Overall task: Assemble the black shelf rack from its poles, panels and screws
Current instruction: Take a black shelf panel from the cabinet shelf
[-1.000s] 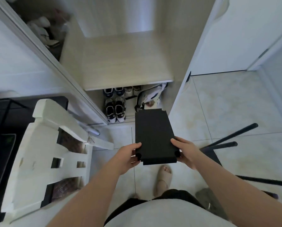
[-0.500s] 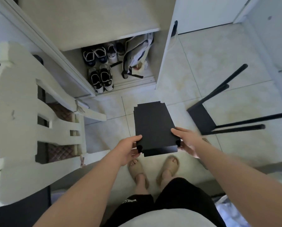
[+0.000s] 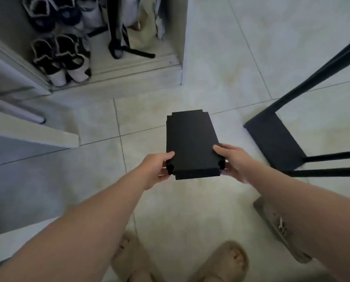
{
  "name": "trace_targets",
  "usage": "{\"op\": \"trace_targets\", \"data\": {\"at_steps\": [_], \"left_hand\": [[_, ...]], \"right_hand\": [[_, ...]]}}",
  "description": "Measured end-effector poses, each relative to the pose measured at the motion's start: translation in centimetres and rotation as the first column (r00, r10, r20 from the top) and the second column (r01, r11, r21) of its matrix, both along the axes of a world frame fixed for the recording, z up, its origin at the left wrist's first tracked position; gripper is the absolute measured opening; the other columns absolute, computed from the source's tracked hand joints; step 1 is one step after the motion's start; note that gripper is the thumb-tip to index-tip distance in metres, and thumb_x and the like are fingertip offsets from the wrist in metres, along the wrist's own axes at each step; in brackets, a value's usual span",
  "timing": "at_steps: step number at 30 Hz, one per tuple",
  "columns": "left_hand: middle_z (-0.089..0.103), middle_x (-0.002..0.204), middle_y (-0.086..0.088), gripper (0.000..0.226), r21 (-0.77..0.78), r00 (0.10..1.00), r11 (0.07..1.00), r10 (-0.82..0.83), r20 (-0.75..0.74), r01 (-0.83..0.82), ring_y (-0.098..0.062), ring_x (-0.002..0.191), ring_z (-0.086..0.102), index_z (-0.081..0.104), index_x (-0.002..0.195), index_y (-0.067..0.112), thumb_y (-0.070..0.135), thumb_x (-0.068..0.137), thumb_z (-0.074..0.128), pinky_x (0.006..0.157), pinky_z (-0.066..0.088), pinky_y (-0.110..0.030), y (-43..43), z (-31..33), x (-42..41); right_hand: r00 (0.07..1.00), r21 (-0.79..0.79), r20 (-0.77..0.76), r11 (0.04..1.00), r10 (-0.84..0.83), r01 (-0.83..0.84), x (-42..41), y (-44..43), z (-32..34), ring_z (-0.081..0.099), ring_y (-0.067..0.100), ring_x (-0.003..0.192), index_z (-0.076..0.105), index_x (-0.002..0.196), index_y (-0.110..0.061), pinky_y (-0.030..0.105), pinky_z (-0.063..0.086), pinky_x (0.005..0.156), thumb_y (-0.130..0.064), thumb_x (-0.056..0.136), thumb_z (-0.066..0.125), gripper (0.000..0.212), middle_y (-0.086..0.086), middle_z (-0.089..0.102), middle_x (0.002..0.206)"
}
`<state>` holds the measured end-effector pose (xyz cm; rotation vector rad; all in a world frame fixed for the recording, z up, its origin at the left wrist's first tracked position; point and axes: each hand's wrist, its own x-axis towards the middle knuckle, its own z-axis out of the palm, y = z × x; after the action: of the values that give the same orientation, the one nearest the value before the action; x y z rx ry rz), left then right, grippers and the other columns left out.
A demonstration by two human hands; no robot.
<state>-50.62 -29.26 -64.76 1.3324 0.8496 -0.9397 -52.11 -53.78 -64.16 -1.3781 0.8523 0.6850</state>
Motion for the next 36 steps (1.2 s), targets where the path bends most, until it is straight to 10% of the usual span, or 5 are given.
{"op": "trace_targets", "data": {"at_steps": [8,17,25,36], "left_hand": [[0.068,0.099,-0.005,0.024,-0.054,0.991,0.993,-0.098,0.096,0.103,-0.021,0.088,0.066,0.065,0.106,0.011,0.030,0.094,0.069,0.075,0.054,-0.031,-4.1,-16.3,4.0],[0.070,0.094,0.005,0.008,0.111,0.966,0.987,-0.141,0.218,0.119,-0.014,0.078,0.064,0.067,0.100,0.023,0.028,0.094,0.068,0.068,0.047,-0.027,-12.8,-17.0,-2.5],[0.070,0.114,-0.001,0.021,0.077,0.973,0.995,-0.080,0.217,0.064,-0.021,0.098,0.067,0.066,0.118,0.021,0.022,0.097,0.065,0.073,0.052,-0.027,-17.8,-19.7,-3.3],[0.071,0.095,0.002,0.007,0.240,0.951,0.963,-0.185,0.249,0.125,-0.019,0.084,0.066,0.069,0.100,0.022,0.021,0.094,0.067,0.071,0.049,-0.026,-22.2,-24.3,-2.7]], "right_hand": [[0.982,-0.035,0.173,0.997,0.072,-0.066,3.1,-5.1,-15.3,0.071,0.021,0.090,0.068,0.125,-0.026,0.038,0.061,0.081,-0.030,0.099,0.066,0.026,-0.001,0.075,0.115],[0.983,-0.104,0.180,0.994,-0.019,0.038,-4.1,-11.5,-16.8,0.069,0.024,0.107,0.065,0.132,-0.022,0.043,0.058,0.091,-0.023,0.101,0.062,0.030,0.002,0.073,0.120],[0.985,-0.301,0.152,0.953,0.082,-0.033,-3.9,-15.1,-18.9,0.071,0.003,0.067,0.062,0.127,-0.019,0.016,0.053,0.055,-0.015,0.103,0.057,0.025,-0.007,0.074,0.093],[0.992,-0.352,0.096,0.935,0.086,-0.047,-2.7,-16.8,-22.2,0.063,0.010,0.093,0.061,0.132,-0.016,0.022,0.046,0.073,-0.016,0.101,0.059,0.031,-0.003,0.068,0.112]]}}
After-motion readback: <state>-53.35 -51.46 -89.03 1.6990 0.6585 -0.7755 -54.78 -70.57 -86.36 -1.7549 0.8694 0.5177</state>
